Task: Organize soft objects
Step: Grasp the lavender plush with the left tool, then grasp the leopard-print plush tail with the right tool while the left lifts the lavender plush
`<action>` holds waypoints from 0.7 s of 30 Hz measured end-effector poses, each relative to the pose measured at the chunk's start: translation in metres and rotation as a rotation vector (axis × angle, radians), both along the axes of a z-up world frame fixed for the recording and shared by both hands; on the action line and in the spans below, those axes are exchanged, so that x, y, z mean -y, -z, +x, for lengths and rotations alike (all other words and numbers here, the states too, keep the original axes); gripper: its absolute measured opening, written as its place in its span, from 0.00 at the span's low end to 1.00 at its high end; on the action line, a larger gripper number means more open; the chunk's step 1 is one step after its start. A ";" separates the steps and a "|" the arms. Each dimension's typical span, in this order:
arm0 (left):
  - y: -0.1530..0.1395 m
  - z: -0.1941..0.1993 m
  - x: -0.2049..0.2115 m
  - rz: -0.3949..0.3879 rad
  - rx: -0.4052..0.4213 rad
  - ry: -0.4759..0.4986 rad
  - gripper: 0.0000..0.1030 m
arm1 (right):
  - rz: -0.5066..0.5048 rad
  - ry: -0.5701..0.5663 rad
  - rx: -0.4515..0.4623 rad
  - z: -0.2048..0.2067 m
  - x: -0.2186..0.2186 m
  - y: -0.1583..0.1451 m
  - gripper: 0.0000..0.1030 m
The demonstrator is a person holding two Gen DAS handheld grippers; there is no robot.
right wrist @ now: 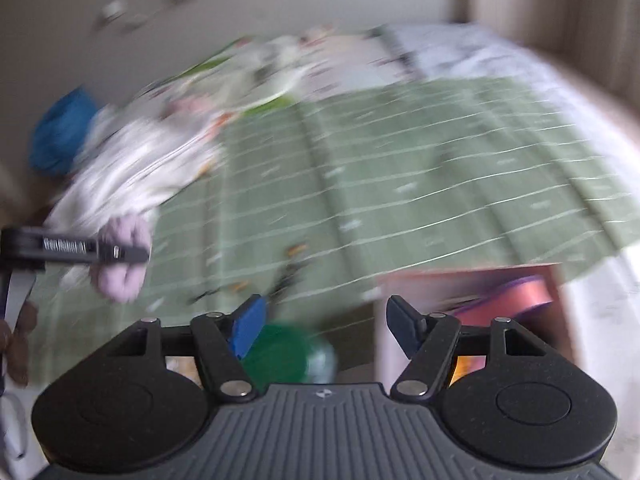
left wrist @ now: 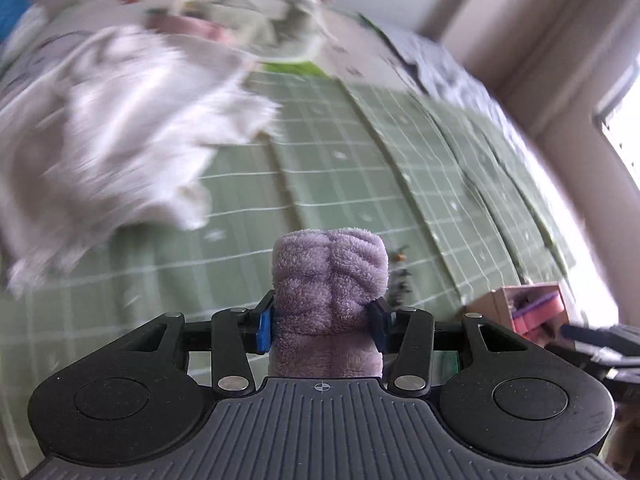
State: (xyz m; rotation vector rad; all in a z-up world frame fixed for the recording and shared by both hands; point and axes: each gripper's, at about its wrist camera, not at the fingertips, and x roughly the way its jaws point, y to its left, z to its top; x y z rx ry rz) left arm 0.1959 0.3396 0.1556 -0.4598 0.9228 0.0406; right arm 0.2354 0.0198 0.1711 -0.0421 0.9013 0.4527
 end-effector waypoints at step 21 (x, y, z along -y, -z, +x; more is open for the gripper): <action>0.011 -0.044 -0.061 -0.254 -0.042 -0.121 0.49 | -0.570 -0.450 0.158 -0.081 -0.153 0.139 0.37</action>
